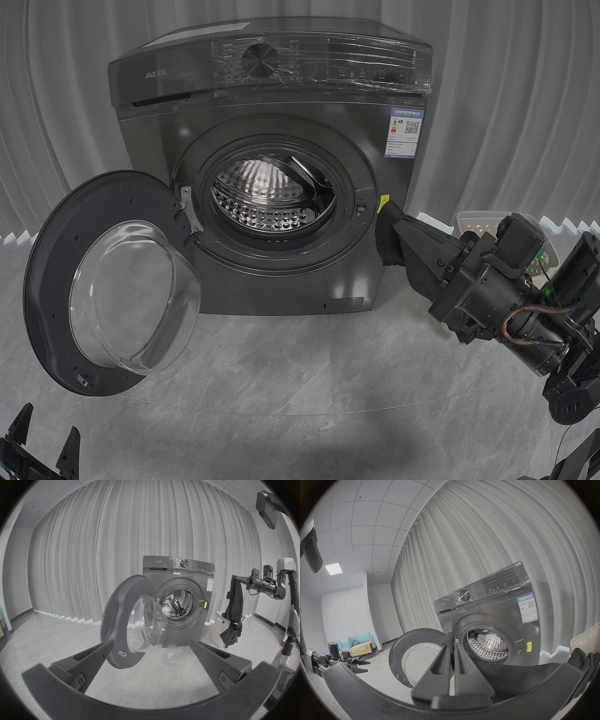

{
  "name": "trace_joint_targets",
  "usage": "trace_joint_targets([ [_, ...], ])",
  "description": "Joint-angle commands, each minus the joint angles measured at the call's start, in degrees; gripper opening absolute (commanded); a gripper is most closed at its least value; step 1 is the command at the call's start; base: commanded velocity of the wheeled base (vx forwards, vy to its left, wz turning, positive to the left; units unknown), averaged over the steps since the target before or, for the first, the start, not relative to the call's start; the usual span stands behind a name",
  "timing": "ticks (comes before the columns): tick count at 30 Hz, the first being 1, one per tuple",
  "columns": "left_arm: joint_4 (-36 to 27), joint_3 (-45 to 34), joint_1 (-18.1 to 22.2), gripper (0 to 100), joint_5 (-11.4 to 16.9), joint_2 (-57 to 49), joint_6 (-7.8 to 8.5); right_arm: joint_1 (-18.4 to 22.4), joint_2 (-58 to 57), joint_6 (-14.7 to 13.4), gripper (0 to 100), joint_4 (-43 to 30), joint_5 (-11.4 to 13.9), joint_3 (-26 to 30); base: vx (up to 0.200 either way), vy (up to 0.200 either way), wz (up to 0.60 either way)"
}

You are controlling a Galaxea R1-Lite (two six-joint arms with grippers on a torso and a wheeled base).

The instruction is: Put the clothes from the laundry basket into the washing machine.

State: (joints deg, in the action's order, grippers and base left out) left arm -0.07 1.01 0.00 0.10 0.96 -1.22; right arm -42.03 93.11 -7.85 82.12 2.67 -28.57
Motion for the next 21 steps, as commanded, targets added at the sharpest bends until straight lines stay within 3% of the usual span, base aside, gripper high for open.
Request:
trace_joint_targets([
  [1, 0.0, -0.9, 0.0, 100, 0.0, -1.0, -0.01, -1.6, 0.1, -0.2, 0, 0.1, 0.0, -0.3, 0.0, 0.0, 0.0],
  [7, 0.0, -0.8, 0.0, 100, 0.0, -1.0, -0.01, -0.9, 0.4, -0.7, 0, 0.0, -0.3, -0.3, 0.0, 0.0, 0.0],
  [13, 0.0, -0.9, 0.0, 100, 0.0, -1.0, -0.01, 0.6, 2.1, -0.9, 0, -0.7, -5.6, -0.9, 0.0, 0.0, 0.0],
  [21, 0.0, -0.9, 0.0, 100, 0.0, -1.0, -0.01, 1.3, 4.0, -2.4, 0, -0.9, -10.1, -3.8, 0.0, 0.0, 0.0],
])
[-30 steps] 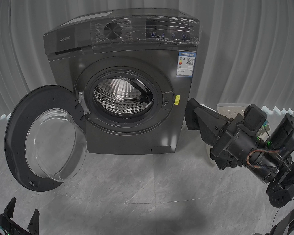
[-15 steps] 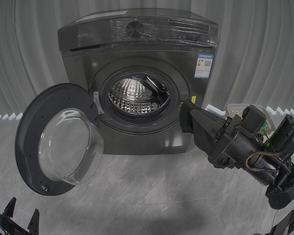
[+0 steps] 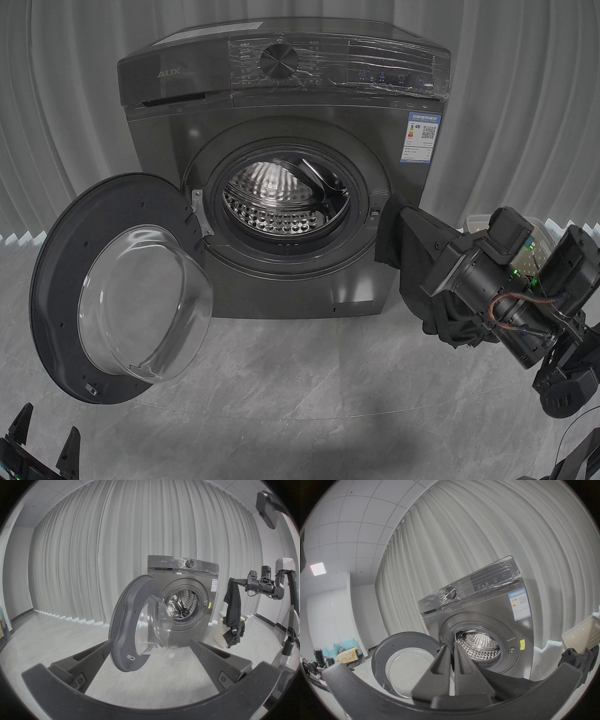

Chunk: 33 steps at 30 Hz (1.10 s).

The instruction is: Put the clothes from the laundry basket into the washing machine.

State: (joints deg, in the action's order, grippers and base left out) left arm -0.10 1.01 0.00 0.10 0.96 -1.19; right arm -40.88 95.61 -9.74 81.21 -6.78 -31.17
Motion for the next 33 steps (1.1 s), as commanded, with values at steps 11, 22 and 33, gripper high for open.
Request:
trace_joint_targets([
  [11, 0.0, -0.9, 0.0, 100, 0.0, -1.0, 0.14, 1.1, 3.4, -0.9, 0, -0.8, -0.9, -3.1, 0.0, 0.073, 0.0],
  [22, 0.0, -0.9, 0.0, 100, 0.0, -1.0, 0.05, -4.8, 5.1, -0.9, 0, 0.1, -0.3, -3.6, 0.0, 0.091, 0.0],
  [33, 0.0, -0.8, 0.0, 100, 0.0, -1.0, 0.14, -4.9, 5.6, -2.4, 0, 1.8, -0.6, -5.3, 0.0, 0.0, 0.0],
])
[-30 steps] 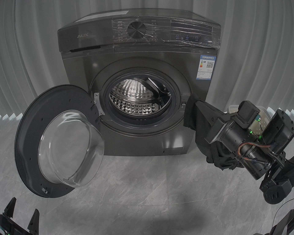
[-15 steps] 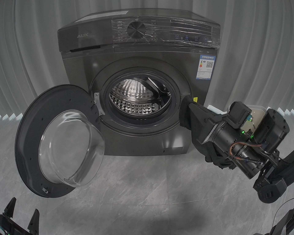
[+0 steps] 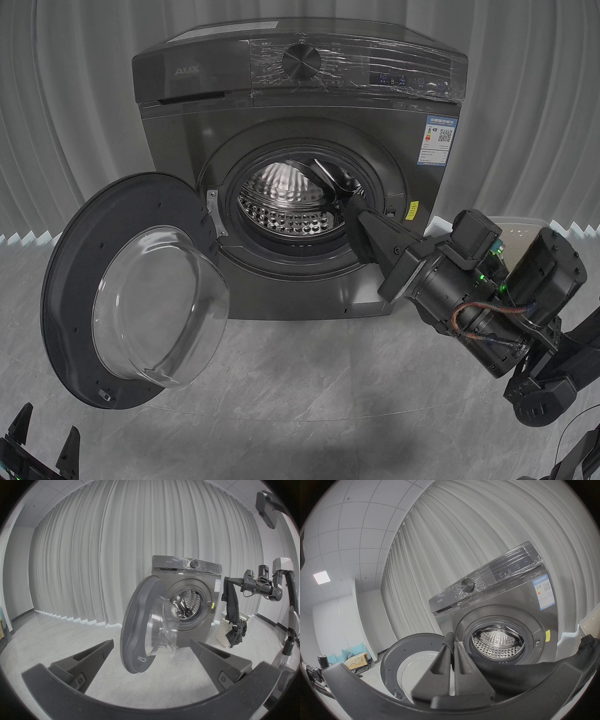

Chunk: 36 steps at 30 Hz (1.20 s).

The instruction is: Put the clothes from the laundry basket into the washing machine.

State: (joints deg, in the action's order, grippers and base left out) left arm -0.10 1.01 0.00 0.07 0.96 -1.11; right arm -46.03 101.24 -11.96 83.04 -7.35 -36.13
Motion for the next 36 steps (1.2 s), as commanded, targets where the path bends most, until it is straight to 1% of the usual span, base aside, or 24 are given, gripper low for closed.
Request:
trace_joint_targets([
  [1, 0.0, -0.9, 0.0, 100, 0.0, -1.0, 0.05, 0.0, -0.3, -0.2, 0, 0.1, 0.5, -0.4, 0.0, 0.0, 0.0],
  [3, 0.0, -0.8, 0.0, 100, 0.0, -1.0, 0.05, -1.1, -0.5, -0.2, 0, 0.7, 0.7, -0.5, 0.0, 0.0, 0.0],
  [4, 0.0, -0.9, 0.0, 100, 0.0, -1.0, 0.14, -3.4, -0.4, -0.1, 0, 1.8, 0.8, -0.8, 0.0, 0.0, 0.0],
  [5, 0.0, -0.9, 0.0, 100, 0.0, -1.0, 0.14, -4.7, -0.3, -0.1, 0, 1.9, 0.8, -1.0, 0.0, 0.0, 0.0],
  [7, 0.0, -0.8, 0.0, 100, 0.0, -1.0, 0.05, -5.1, -0.1, -0.2, 0, 1.7, 0.7, -1.2, 0.0, 0.0, 0.0],
  [8, 0.0, -0.9, 0.0, 100, 0.0, -1.0, 0.05, -4.1, 1.7, -0.2, 0, 1.5, 0.1, -2.1, 0.0, 0.0, 0.0],
  [10, 0.0, -0.9, 0.0, 100, 0.0, -1.0, 0.05, -0.7, 3.5, -0.3, 0, 1.4, 0.0, -3.2, 0.0, 0.0, 0.0],
  [12, 0.0, -0.9, 0.0, 100, 0.0, -1.0, 0.05, 1.7, 4.5, -0.3, 0, 1.3, -0.1, -3.6, 0.0, 0.0, 0.0],
  [13, 0.0, -0.9, 0.0, 100, 0.0, -1.0, 0.05, 1.7, 4.5, -0.3, 0, 1.3, -0.1, -3.6, 0.0, 0.0, 0.0],
  [15, 0.0, -0.8, 0.0, 100, 0.0, -1.0, 0.14, 4.3, 5.5, -0.3, 0, 1.2, -0.1, -4.0, 0.0, 0.0, 0.0],
  [16, 0.0, -0.9, 0.0, 100, 0.0, -1.0, 0.14, 4.8, 5.8, -0.3, 0, 1.1, -0.3, -4.5, 0.0, 0.0, 0.0],
  [21, 0.0, -0.9, 0.0, 100, 0.0, -1.0, 0.14, 6.1, 5.8, -0.3, 0, 0.8, -0.4, -6.1, 0.0, 0.0, 0.0],
  [23, 0.0, -0.9, 0.0, 100, 0.0, -1.0, 0.23, 6.1, 5.8, -0.3, 0, 0.8, -0.4, -6.8, 0.0, 0.0, 0.0],
  [26, 0.1, -0.9, 0.0, 100, 0.0, -1.0, 0.32, 5.9, 5.8, -0.3, 0, 0.4, -1.4, -7.7, 0.0, 0.0, 0.0],
  [28, 0.1, -0.9, 0.0, 100, 0.0, -1.0, 0.32, 5.7, 5.8, -0.3, 0, -0.6, -1.5, -8.6, 0.0, 0.0, 0.0],
  [36, 0.0, -0.9, 0.2, 100, -0.1, -1.0, 0.76, 6.0, 5.9, 0.0, 0, -1.0, -1.5, -11.0, 0.0, 0.0, 0.0],
])
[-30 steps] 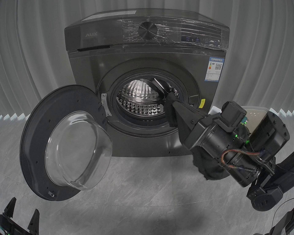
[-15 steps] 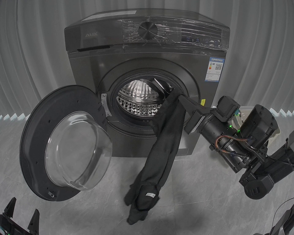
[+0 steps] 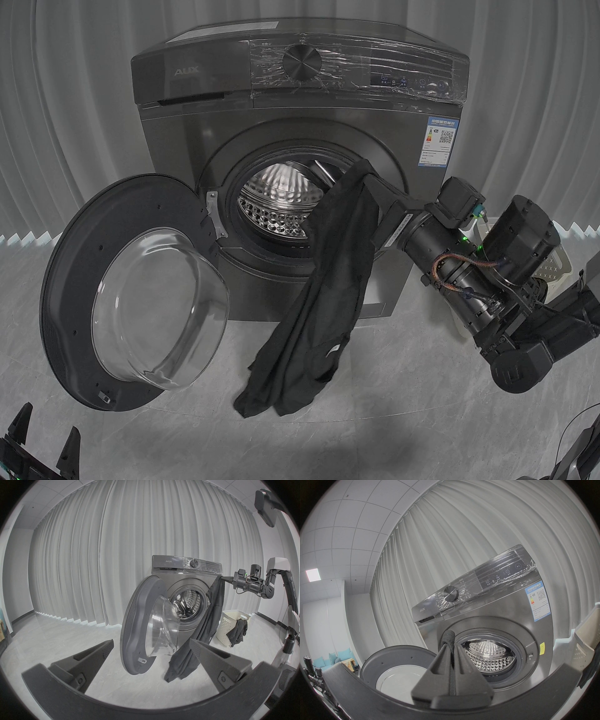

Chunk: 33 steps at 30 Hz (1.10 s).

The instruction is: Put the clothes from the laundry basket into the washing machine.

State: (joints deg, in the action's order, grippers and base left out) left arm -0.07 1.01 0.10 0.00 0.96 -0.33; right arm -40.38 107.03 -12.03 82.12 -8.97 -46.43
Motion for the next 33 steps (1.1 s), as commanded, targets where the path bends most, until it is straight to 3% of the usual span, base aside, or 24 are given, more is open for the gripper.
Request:
trace_joint_targets([
  [1, 0.1, -0.9, 0.1, 100, 0.1, -1.0, 0.07, 0.4, 0.1, 0.2, 0, 0.0, 0.1, -0.8, 0.0, 0.0, 0.0],
  [10, 0.0, -0.9, 0.1, 100, 0.4, -1.0, 0.68, 0.6, 0.0, 0.5, 0, -0.5, 0.3, -0.7, 0.0, 0.0, 0.0],
  [15, 0.2, -0.9, 0.1, 100, 0.6, -1.0, 2.88, 0.7, 0.0, 0.5, 0, -0.6, 0.4, -1.3, 0.0, 0.0, 0.0],
  [22, 0.2, -0.9, 0.2, 100, 0.9, -1.0, 3.05, 1.4, 0.6, 0.4, 0, -1.6, 0.4, -3.2, 0.0, 0.0, 0.0],
  [27, 3.4, 5.3, 1.0, 100, 0.8, 1.8, 1.56, 2.6, 2.4, 0.5, 0, -1.7, 0.4, -4.6, 0.0, 0.0, 0.0],
  [28, 6.6, 15.2, -0.1, 100, 1.0, 8.7, -0.29, 2.9, 3.0, 0.6, 0, -2.2, 0.4, -6.5, 0.0, 0.0, 0.0],
  [30, 6.2, 17.2, -0.5, 100, 1.8, 11.9, -0.02, 2.9, 3.4, 0.6, 0, -3.5, 0.4, -8.4, 0.0, 0.0, 0.0],
  [33, 6.3, 16.8, -1.4, 100, 9.5, 22.2, 2.35, 2.9, 3.5, 0.6, 0, -5.3, 0.4, -10.9, 0.0, 0.0, 0.0],
])
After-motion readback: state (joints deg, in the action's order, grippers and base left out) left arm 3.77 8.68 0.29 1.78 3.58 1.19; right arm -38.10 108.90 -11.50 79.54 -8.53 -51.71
